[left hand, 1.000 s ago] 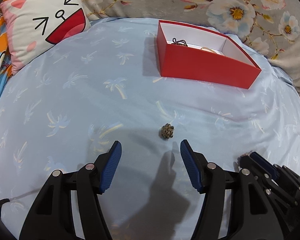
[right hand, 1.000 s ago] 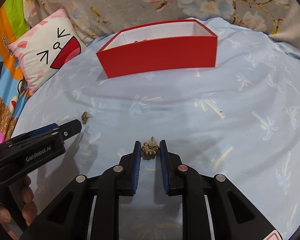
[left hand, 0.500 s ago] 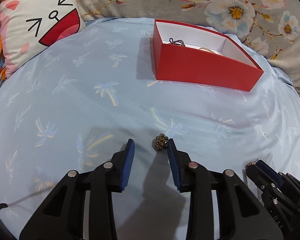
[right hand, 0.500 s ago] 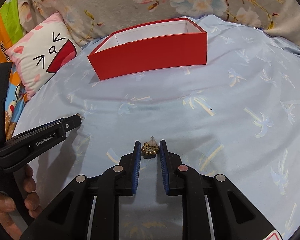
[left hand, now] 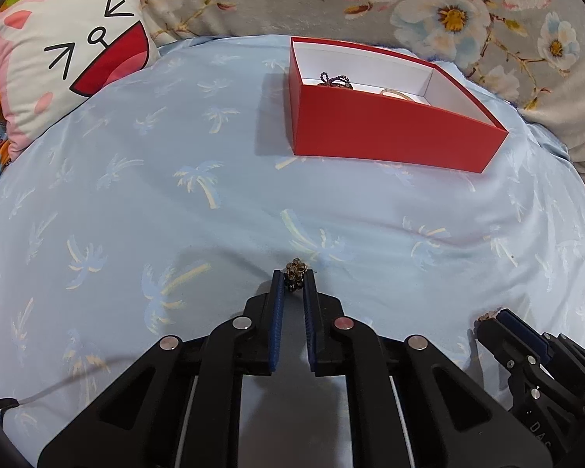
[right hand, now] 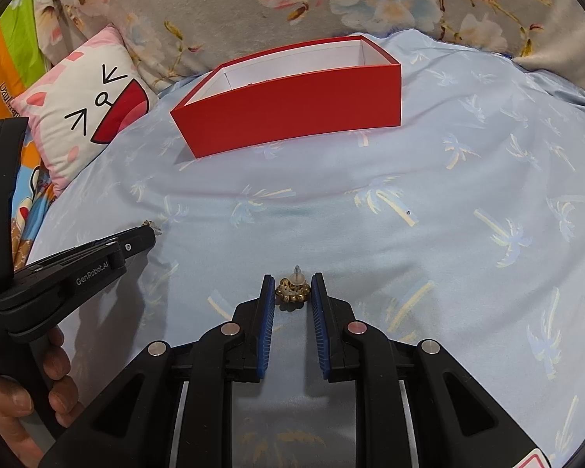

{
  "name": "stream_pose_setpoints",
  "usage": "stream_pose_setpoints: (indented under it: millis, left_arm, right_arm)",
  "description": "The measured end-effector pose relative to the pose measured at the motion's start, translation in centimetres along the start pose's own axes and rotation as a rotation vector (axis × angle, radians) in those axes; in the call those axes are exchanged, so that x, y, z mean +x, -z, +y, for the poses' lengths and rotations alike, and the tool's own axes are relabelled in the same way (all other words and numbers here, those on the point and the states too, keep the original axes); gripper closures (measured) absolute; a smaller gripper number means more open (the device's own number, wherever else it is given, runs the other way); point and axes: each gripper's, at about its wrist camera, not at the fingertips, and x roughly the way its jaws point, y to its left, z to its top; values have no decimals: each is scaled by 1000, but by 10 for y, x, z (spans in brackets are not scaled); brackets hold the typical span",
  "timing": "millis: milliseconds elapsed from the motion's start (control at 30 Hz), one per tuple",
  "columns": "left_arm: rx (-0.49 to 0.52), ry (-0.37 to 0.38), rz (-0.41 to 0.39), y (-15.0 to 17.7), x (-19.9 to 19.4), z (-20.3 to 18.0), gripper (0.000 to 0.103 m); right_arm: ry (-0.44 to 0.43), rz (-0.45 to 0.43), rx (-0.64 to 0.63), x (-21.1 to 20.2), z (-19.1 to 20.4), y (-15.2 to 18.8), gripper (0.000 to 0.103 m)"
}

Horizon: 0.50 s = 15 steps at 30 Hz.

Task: Organize jewelry
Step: 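Grasp the gold earring with the right gripper while the left grasps the gold ring, then carry both small gold pieces into the red box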

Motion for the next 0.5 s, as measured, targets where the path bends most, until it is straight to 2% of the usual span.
stream_pose_setpoints:
  millis: [500]
  left_arm:
    - [42, 43, -44, -8, -28, -24, 93]
  right_arm:
    - [-1, -48, -12, -14, 0, -23, 85]
